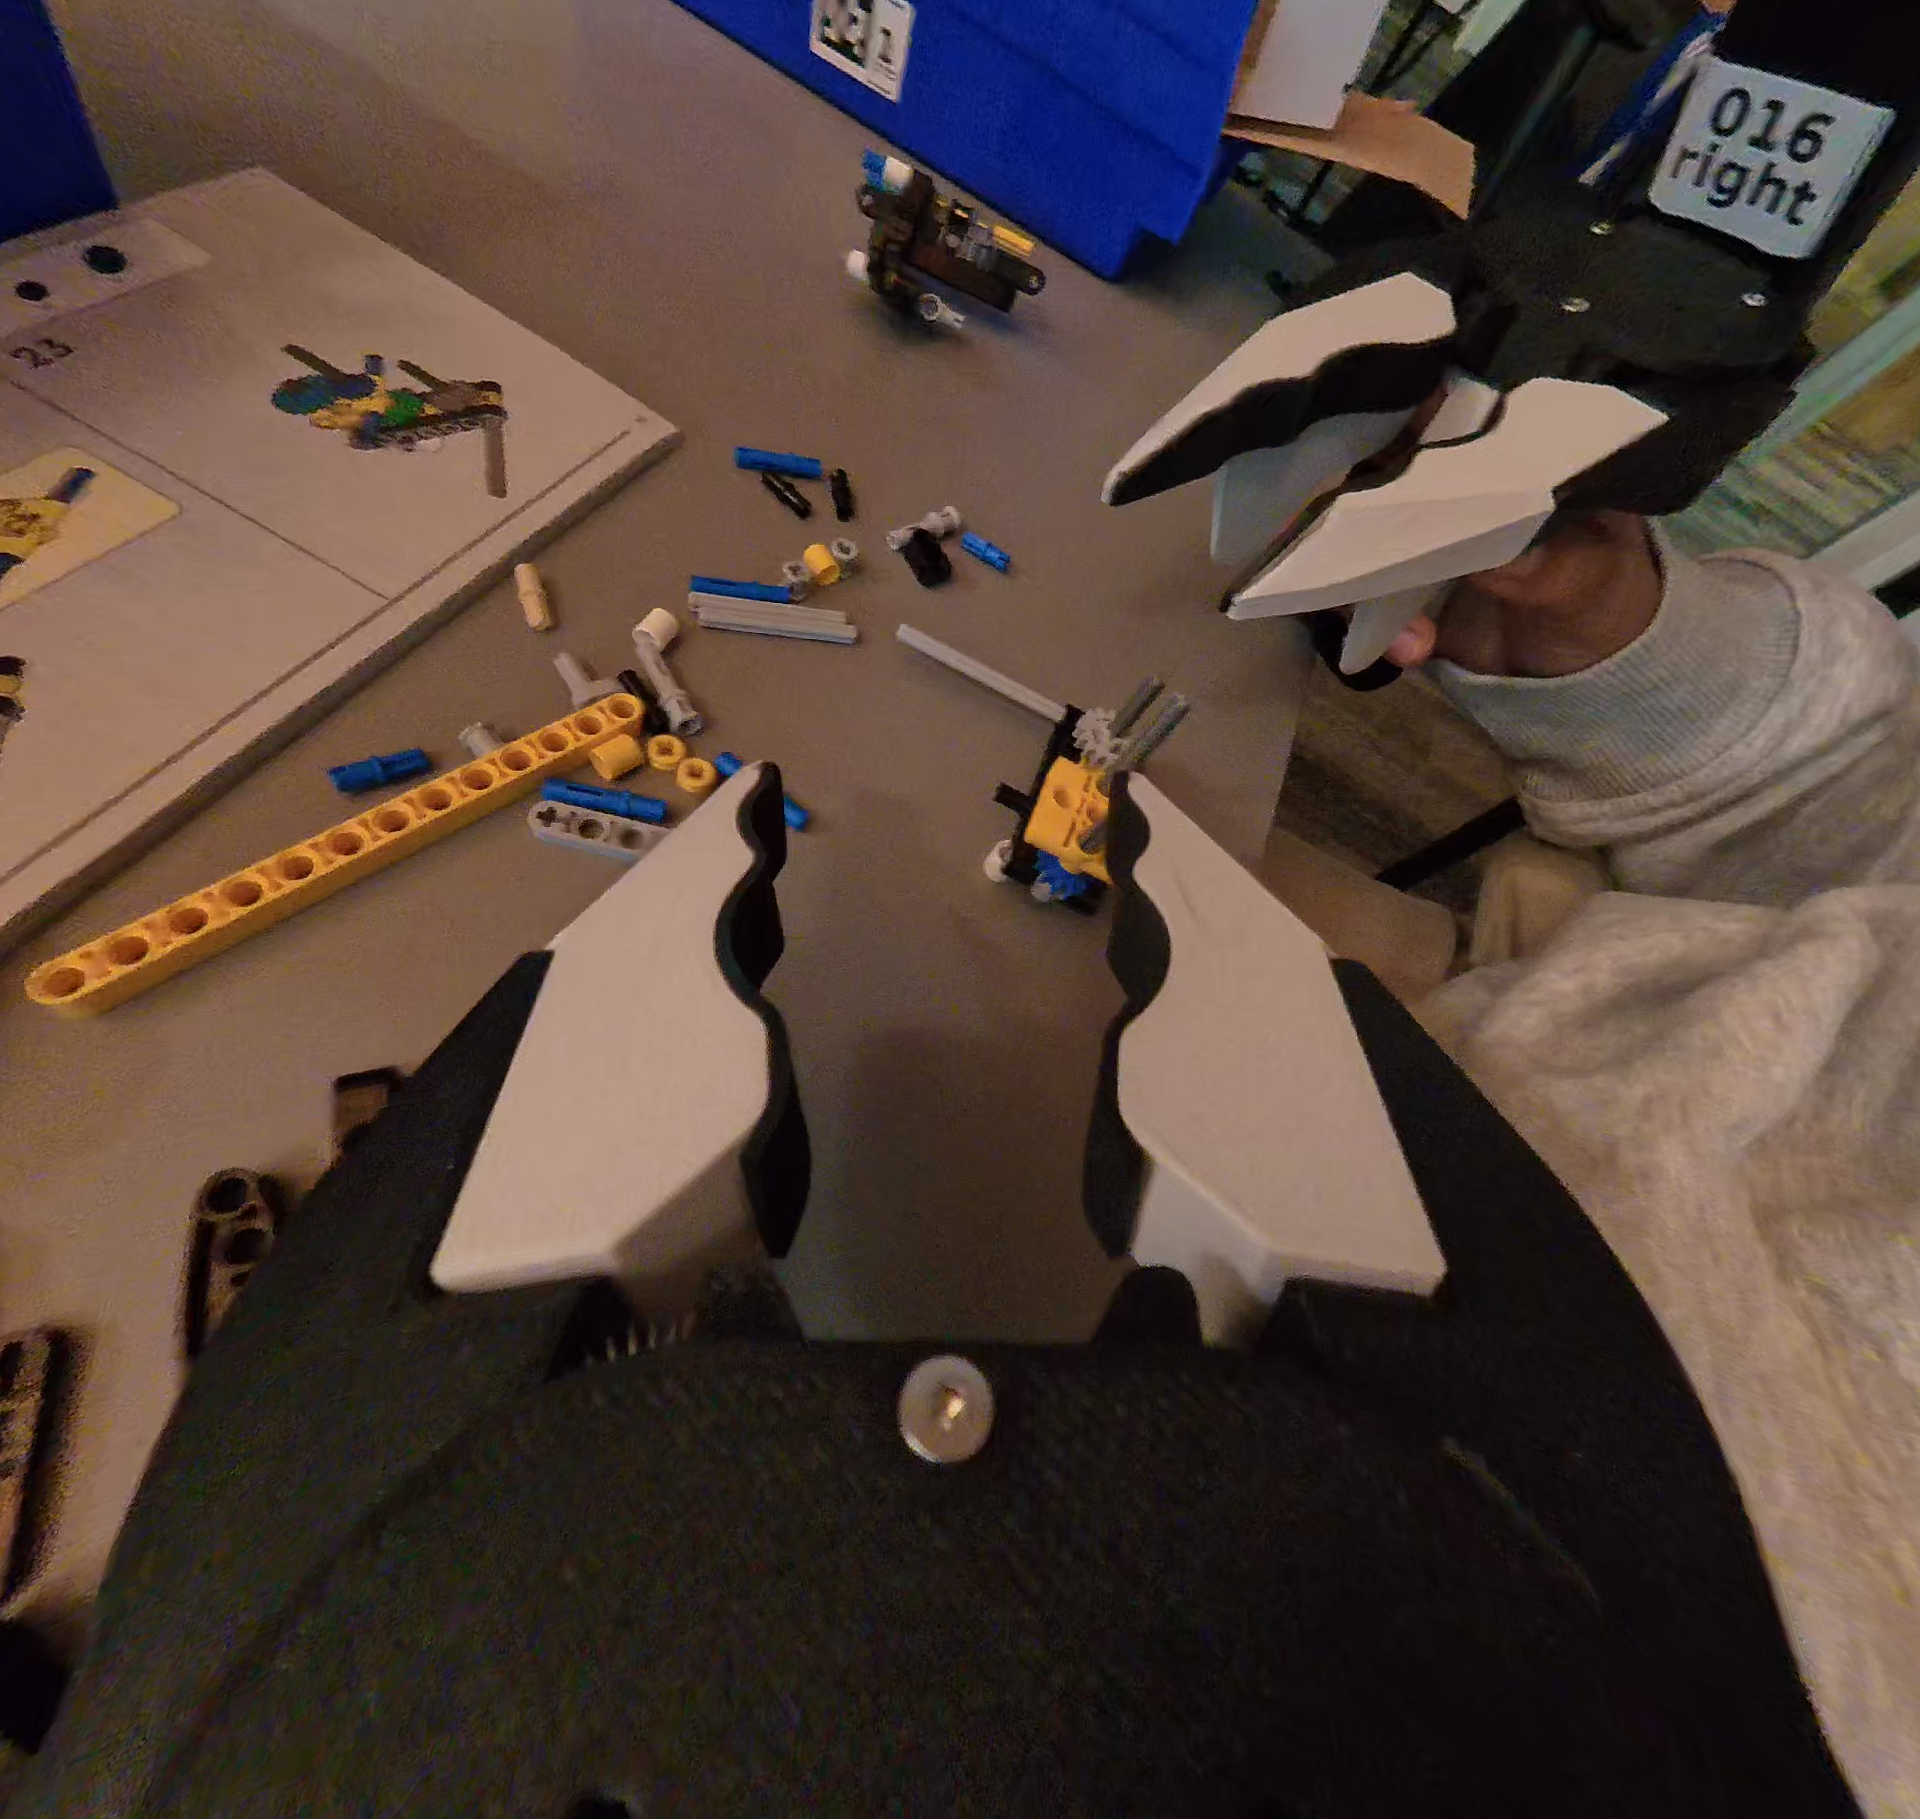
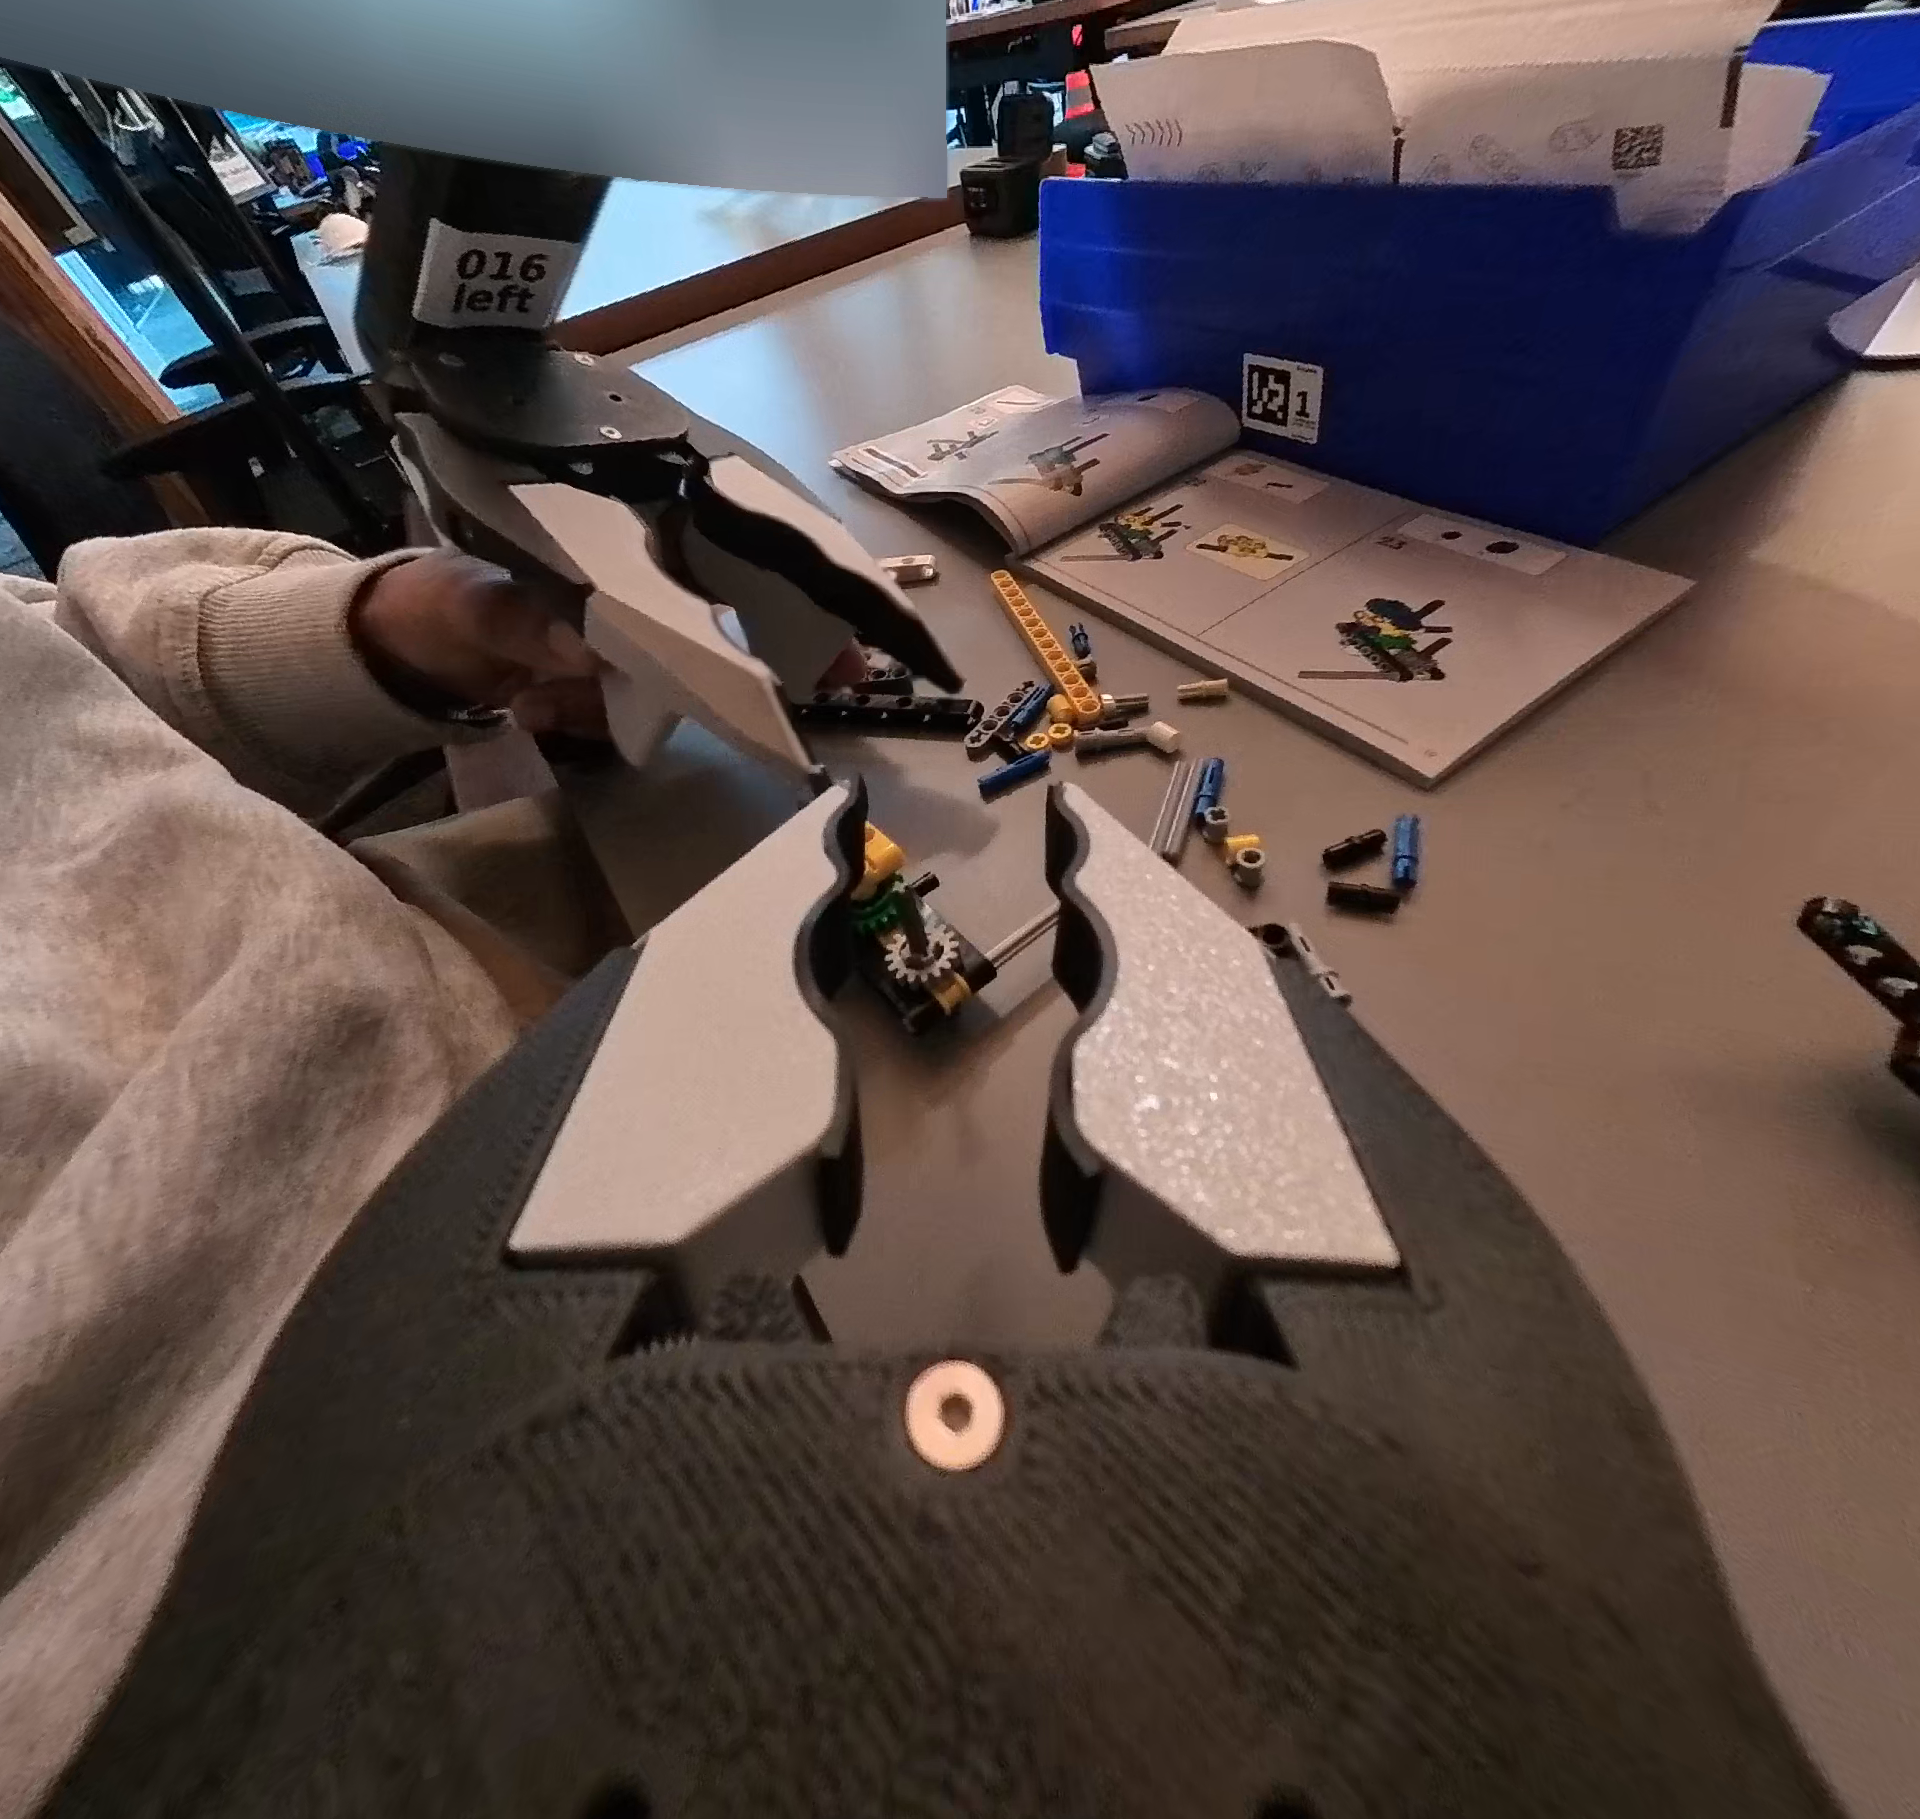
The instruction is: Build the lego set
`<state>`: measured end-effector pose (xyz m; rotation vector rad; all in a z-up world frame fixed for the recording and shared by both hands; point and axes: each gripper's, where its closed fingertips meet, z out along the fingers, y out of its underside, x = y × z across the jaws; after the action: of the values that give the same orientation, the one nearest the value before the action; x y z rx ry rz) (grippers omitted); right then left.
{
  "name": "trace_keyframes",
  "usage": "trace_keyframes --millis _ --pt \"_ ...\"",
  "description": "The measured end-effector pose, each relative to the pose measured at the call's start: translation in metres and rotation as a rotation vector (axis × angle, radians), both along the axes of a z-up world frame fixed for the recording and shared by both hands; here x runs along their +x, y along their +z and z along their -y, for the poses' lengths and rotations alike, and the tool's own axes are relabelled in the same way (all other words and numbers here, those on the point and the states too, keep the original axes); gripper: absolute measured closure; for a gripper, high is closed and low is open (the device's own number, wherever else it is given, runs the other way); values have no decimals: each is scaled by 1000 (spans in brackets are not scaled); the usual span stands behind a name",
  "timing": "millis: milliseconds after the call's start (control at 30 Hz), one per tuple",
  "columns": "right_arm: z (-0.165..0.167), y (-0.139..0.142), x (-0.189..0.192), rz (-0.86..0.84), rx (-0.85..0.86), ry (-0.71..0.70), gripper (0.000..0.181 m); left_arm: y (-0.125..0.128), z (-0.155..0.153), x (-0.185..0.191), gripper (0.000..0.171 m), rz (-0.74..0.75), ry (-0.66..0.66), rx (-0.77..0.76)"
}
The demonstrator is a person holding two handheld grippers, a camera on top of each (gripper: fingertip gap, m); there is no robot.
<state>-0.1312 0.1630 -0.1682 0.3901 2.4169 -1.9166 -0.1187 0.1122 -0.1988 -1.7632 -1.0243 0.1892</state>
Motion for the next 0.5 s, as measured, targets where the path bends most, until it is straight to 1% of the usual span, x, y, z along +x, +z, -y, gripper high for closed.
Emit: trace_keyframes --millis 33,167,233,300,367,400,433,500 --pt "0 0 0 0 0 0 148 2 6 -5 111 -31 42 -21" --pt "0 1 0 -1 -5 -3 148 20 46 -23 119 -273 235 -196" --pt "0 0 -1 3 -4 -4 148 25 61 -27 120 -306 296 -211" --pt "0 0 -1 10 -3 -2 148 31 78 -32 123 -303 361 -179" --pt "0 0 -1 13 -6 -3 148 39 112 -38 147 -309 501 -180" --pt "-1 0 -1 14 -8 -4 149 44 132 -40 164 -314 573 -185" --pt "-1 1 -2 14 -10 -5 149 49 150 -40 171 -316 631 -177" --pt "-1 1 -2 19 -11 -6 150 56 178 -36 171 -304 708 -122"
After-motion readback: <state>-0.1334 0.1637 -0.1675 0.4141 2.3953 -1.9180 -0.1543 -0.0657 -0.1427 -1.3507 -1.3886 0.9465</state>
